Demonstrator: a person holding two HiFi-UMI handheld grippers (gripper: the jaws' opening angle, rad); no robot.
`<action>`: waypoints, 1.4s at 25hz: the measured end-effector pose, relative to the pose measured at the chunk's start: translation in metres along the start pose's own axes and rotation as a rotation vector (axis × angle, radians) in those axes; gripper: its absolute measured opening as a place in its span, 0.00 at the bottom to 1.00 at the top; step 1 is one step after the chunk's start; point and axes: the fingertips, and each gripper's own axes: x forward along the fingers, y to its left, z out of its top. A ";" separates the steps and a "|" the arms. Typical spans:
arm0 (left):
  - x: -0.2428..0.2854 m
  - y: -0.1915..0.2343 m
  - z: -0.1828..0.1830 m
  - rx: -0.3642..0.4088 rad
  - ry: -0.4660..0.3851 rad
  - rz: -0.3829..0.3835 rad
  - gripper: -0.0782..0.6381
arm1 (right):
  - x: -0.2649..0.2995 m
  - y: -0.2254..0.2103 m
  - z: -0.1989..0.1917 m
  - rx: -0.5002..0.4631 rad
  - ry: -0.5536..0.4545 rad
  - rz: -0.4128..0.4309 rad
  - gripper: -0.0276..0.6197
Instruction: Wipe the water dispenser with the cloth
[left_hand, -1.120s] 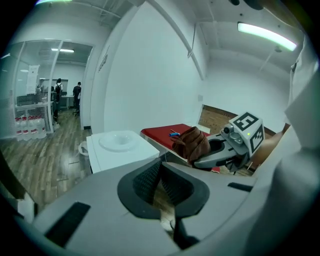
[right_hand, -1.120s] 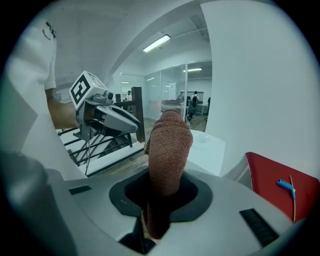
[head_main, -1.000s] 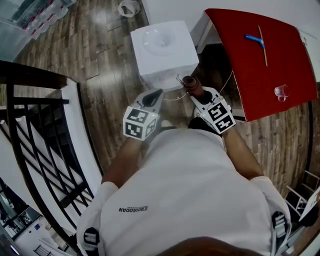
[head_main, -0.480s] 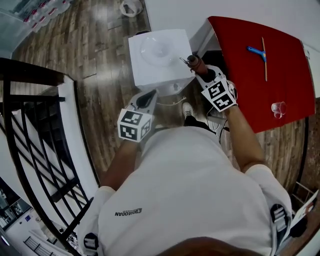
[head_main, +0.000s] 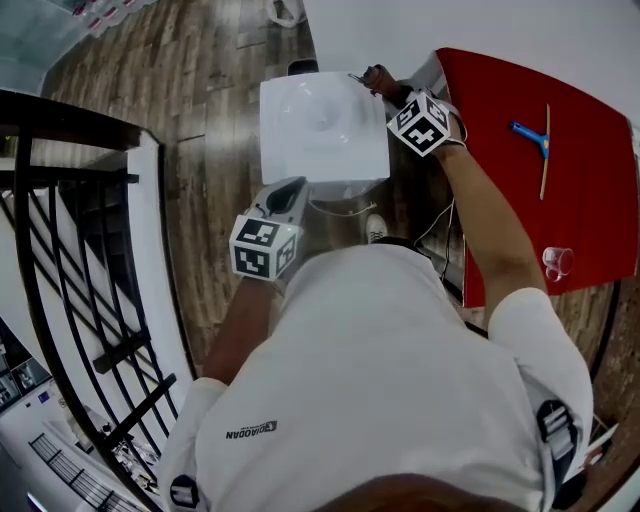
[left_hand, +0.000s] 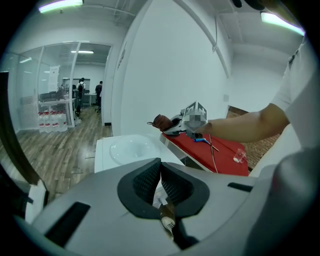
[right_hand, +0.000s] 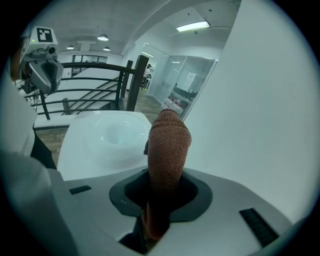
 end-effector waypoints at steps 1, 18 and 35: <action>0.001 0.000 0.000 -0.014 -0.005 0.013 0.11 | 0.009 -0.004 0.001 -0.025 0.004 0.005 0.15; -0.007 0.003 -0.016 -0.086 0.029 0.124 0.11 | 0.048 0.000 -0.004 -0.263 0.037 0.065 0.15; 0.001 -0.016 -0.022 0.007 0.061 0.018 0.11 | -0.018 0.086 -0.020 -0.342 -0.009 0.113 0.15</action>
